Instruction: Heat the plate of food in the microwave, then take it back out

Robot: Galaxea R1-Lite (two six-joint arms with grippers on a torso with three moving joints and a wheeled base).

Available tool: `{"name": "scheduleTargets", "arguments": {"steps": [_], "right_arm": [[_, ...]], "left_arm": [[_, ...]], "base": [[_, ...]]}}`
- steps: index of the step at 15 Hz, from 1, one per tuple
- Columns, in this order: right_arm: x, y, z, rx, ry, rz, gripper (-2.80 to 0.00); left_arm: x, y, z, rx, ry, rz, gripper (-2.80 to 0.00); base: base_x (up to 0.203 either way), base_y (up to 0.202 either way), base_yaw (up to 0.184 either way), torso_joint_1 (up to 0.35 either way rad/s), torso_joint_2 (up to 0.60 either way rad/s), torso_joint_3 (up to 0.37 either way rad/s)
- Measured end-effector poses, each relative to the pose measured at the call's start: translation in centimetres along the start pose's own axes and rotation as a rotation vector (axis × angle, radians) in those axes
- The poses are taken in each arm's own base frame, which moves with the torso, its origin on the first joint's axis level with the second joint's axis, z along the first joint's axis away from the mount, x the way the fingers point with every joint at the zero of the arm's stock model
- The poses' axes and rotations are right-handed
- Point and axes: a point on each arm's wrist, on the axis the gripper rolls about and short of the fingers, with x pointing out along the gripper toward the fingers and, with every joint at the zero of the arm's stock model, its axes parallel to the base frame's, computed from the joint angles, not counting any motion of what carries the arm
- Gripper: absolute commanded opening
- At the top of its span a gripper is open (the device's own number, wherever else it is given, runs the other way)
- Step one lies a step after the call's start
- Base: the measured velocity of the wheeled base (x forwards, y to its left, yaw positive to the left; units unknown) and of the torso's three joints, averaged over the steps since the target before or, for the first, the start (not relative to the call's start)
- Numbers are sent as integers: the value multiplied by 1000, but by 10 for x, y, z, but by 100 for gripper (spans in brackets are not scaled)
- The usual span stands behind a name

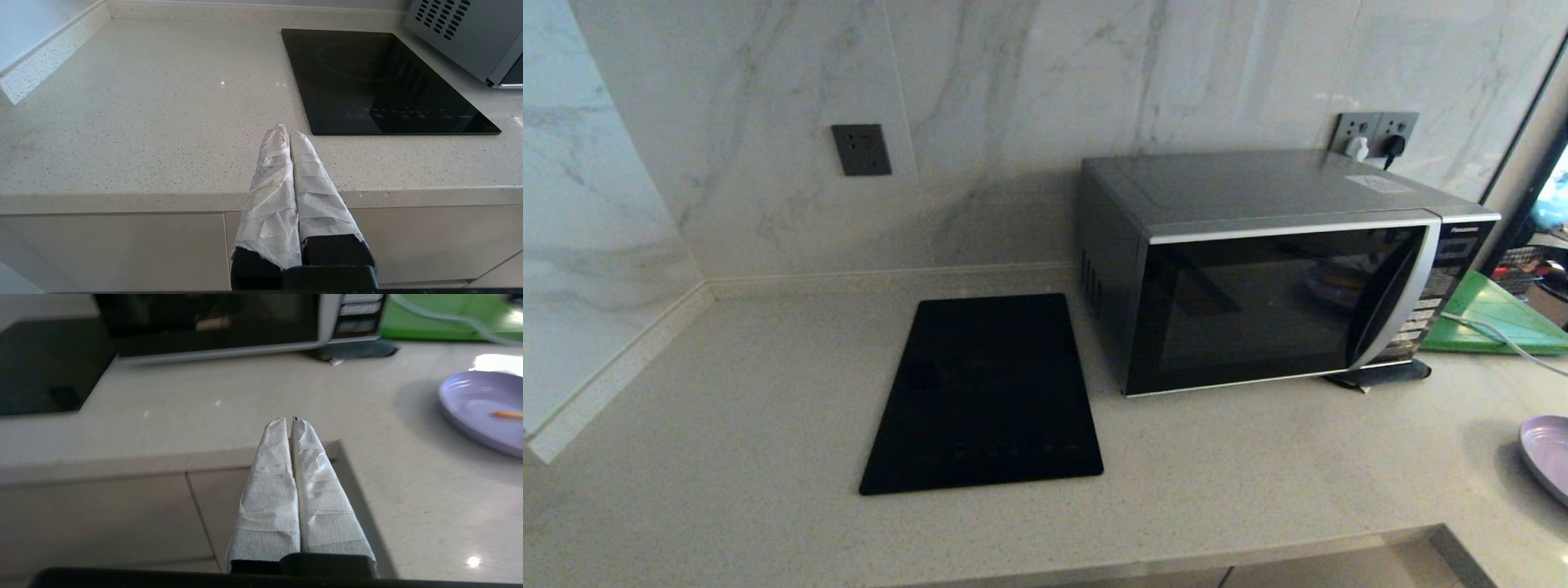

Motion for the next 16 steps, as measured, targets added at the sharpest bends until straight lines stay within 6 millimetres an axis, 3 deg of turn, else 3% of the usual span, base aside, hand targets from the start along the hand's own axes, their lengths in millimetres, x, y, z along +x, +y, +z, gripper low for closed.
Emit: {"name": "scheduleTargets", "arguments": {"steps": [16], "right_arm": [[1, 0, -3, 45, 9, 2, -280]], "left_arm": [[0, 0, 0, 0, 0, 0, -280]], "base": [[0, 0, 0, 0, 0, 0]]}}
